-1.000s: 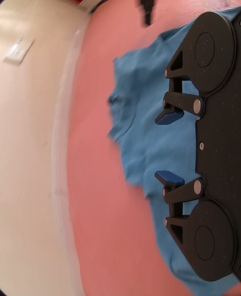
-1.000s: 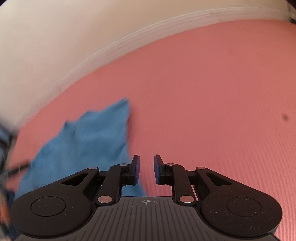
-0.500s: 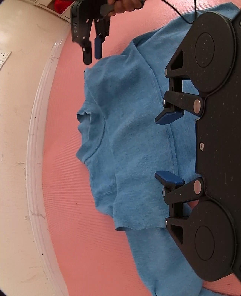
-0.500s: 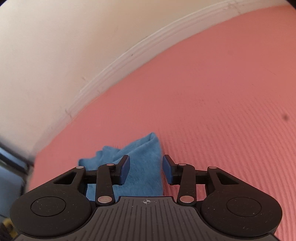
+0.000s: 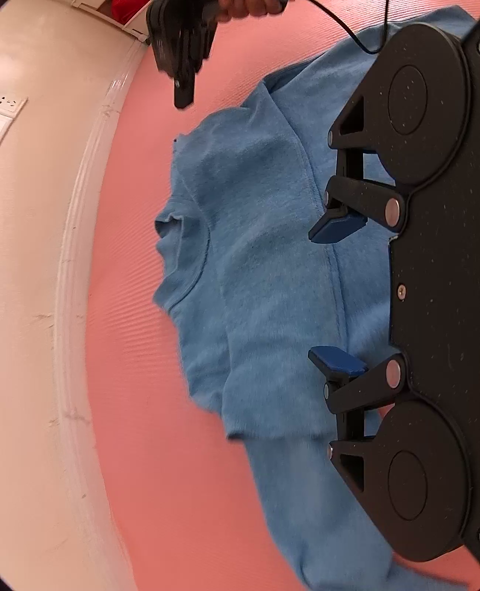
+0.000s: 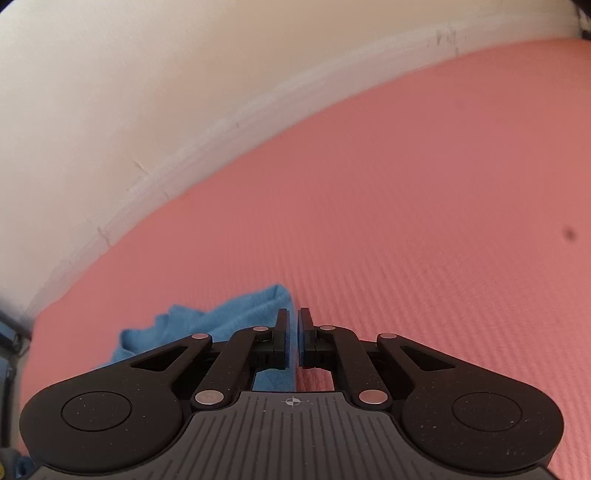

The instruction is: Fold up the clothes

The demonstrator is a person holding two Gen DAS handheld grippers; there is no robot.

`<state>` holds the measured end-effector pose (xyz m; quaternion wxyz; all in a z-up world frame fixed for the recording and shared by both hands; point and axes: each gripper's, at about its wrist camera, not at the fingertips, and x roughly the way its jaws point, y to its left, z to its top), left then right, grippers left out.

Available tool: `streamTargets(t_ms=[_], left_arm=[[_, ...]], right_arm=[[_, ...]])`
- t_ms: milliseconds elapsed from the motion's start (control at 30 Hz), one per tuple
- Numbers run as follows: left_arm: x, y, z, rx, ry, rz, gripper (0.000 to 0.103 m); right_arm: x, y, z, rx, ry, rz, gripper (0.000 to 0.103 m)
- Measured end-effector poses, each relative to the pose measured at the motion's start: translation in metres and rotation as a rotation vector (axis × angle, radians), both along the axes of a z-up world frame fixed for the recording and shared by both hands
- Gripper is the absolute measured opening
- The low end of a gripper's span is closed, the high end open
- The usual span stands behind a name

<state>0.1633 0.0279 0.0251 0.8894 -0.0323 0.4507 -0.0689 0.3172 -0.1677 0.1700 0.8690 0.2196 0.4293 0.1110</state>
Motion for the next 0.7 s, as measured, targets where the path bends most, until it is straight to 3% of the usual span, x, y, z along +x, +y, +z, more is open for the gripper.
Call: streamTargets(t_ms=[100, 200, 333, 500, 600, 700], left_arm=[[-0.024, 0.014, 0.016, 0.034, -0.01, 0.013, 0.065], [-0.058, 0.044, 0.032, 0.057, -0.022, 0.075, 0.069], [-0.09, 0.094, 0.04, 0.109, -0.03, 0.257, 0.071], [-0.111, 0.154, 0.023, 0.104, 0.003, 0.561, 0.071], [-0.107, 0.173, 0.014, 0.123, -0.001, 0.613, 0.071], [-0.097, 0.177, 0.0, 0.247, 0.047, 0.61, 0.071]], right_arm=[[-0.025, -0.004, 0.016, -0.014, -0.047, 0.069, 0.007], [-0.05, -0.004, 0.018, -0.033, -0.021, 0.145, 0.015], [-0.078, -0.007, 0.011, -0.072, 0.032, 0.201, 0.019], [-0.099, -0.005, 0.006, -0.088, 0.095, 0.21, 0.025], [-0.109, 0.002, 0.012, -0.088, 0.098, 0.232, 0.03], [-0.12, 0.008, 0.02, -0.088, 0.095, 0.26, 0.03]])
